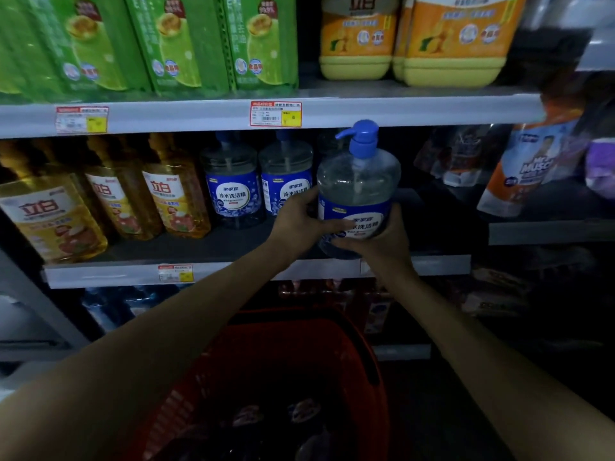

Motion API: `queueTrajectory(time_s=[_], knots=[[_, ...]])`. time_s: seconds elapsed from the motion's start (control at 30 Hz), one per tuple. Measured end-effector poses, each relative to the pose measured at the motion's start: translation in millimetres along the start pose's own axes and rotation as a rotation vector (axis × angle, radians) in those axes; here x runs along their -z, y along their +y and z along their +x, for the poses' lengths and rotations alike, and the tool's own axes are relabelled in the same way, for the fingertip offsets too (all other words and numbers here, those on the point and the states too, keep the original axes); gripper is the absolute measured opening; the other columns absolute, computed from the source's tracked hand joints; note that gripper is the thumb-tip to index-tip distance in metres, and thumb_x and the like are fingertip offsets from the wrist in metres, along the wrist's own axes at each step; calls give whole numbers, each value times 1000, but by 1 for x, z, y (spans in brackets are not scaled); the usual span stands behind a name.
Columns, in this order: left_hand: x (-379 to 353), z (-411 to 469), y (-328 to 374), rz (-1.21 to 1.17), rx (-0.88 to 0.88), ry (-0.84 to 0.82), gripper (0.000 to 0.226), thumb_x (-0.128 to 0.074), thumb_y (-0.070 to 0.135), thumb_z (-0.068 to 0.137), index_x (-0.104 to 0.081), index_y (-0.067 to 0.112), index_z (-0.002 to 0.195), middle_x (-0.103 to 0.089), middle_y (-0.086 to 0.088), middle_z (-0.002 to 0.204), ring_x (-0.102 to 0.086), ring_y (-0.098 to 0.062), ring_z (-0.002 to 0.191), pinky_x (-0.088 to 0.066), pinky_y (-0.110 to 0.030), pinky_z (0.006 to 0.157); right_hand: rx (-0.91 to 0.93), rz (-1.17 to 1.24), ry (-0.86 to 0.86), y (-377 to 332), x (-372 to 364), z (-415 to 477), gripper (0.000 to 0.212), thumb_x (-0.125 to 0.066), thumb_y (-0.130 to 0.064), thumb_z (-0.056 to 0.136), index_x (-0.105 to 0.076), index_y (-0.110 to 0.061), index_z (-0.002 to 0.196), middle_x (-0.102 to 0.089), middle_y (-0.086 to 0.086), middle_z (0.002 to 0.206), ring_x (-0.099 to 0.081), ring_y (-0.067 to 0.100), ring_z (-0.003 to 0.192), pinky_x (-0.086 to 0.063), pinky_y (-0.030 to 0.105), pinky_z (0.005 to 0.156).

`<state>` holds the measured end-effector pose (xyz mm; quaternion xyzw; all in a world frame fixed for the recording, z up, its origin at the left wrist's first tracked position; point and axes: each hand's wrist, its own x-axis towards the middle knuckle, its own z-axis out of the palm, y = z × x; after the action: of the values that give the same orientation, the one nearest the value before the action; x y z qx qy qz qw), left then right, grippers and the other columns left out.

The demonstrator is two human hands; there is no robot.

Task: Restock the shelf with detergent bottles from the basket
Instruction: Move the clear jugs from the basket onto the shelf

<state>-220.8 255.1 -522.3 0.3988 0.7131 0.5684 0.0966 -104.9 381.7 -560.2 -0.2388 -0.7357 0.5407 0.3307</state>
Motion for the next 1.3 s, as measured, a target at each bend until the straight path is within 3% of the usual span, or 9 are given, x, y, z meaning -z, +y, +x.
queueTrajectory(time_s=[0.2,0.3,0.4,0.5,0.57,0.7,1.0,1.2,1.3], knots=[[-16,20,-31,-80,23,100,60,-92,6,70,-68,9,125,-73,13,112,-69,7,101,-61,-26,90,46,-35,-43,23,-4,39,97,-98,-23,58,-45,-23,138,-65,-6,115,-66,10,102,-55,35,93],[-25,32,-46,-108,26,131,58,-91,1,71,-68,9,123,-73,15,111,-71,3,103,-59,-19,84,65,-66,-57,40,-3,59,89,-98,-20,58,-49,-22,132,-66,-8,112,-66,9,100,-57,38,93],[-33,45,-56,-116,19,140,56,-89,-2,71,-67,13,120,-72,17,107,-70,8,98,-59,-17,83,80,-114,-51,52,-6,81,97,-99,-24,56,-44,-22,137,-62,1,122,-63,17,109,-54,40,97],[-36,63,-64,-124,29,187,58,-90,2,72,-68,7,125,-75,7,113,-72,2,99,-62,-26,87,102,-184,-83,58,-8,104,103,-98,-30,56,-42,-16,140,-57,11,129,-58,26,115,-51,40,99],[-37,73,-68,-101,47,205,61,-90,4,72,-68,7,128,-75,4,115,-72,1,99,-62,-26,86,105,-160,-105,61,-10,116,97,-98,-28,58,-45,-15,137,-60,9,125,-61,25,113,-51,39,97],[-38,92,-73,-64,79,247,64,-93,14,70,-69,11,129,-77,-3,118,-75,-16,105,-63,-42,90,126,-87,-139,64,-14,132,88,-97,-28,59,-51,-16,132,-65,3,119,-64,20,108,-52,34,94],[-46,111,-73,63,138,364,58,-96,30,69,-72,21,121,-78,5,110,-75,-12,96,-64,-43,86,137,-45,-162,74,-22,158,81,-95,-15,64,-52,-16,133,-66,3,118,-65,19,109,-54,37,96],[-51,105,-68,100,142,400,52,-92,26,75,-70,18,121,-78,3,113,-74,-9,96,-64,-37,85,153,-41,-165,78,-24,161,83,-94,-11,65,-52,-16,136,-66,5,123,-64,21,113,-53,40,100],[-50,100,-67,92,147,384,50,-89,16,79,-68,13,125,-73,8,111,-68,2,85,-58,-12,71,154,-66,-143,77,-25,155,92,-95,-21,65,-46,-22,143,-63,2,130,-62,16,116,-50,33,100]])
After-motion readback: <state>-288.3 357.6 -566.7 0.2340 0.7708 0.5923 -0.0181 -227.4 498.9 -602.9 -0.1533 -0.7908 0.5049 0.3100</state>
